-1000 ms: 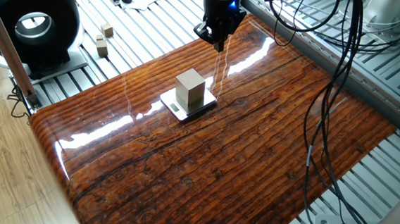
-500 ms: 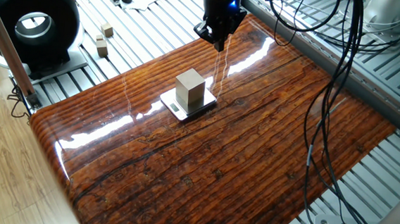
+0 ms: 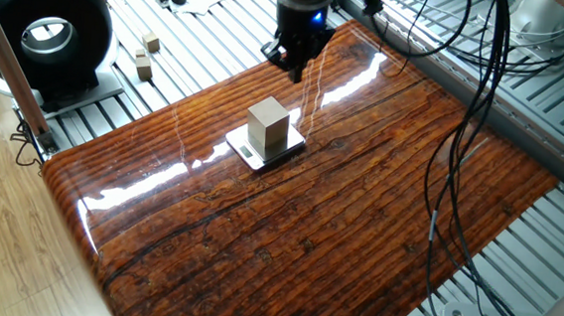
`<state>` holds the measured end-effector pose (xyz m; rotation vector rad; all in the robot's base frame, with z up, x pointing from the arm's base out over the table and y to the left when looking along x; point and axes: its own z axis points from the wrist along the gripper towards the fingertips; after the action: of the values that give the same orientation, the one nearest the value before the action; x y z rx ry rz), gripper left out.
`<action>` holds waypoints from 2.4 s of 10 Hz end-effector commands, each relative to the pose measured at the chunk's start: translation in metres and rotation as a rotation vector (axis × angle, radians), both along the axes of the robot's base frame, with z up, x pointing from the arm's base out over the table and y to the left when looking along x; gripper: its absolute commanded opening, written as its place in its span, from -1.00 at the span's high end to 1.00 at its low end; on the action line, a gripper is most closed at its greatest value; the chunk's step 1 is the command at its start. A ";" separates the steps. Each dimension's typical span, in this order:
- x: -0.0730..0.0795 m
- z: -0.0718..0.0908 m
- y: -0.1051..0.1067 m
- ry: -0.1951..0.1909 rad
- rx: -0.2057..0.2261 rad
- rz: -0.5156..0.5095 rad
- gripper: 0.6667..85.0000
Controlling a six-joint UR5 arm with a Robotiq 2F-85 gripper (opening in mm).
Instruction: Remove the object from the scale
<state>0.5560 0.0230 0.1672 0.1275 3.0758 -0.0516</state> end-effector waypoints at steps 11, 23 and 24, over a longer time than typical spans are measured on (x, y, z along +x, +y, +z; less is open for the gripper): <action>-0.024 -0.011 0.020 0.081 0.033 0.102 0.99; 0.017 -0.056 0.025 0.051 0.064 0.065 -0.78; 0.025 -0.059 0.021 0.032 0.061 0.039 -0.89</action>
<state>0.5724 0.0485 0.1151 0.0413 3.1269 0.0389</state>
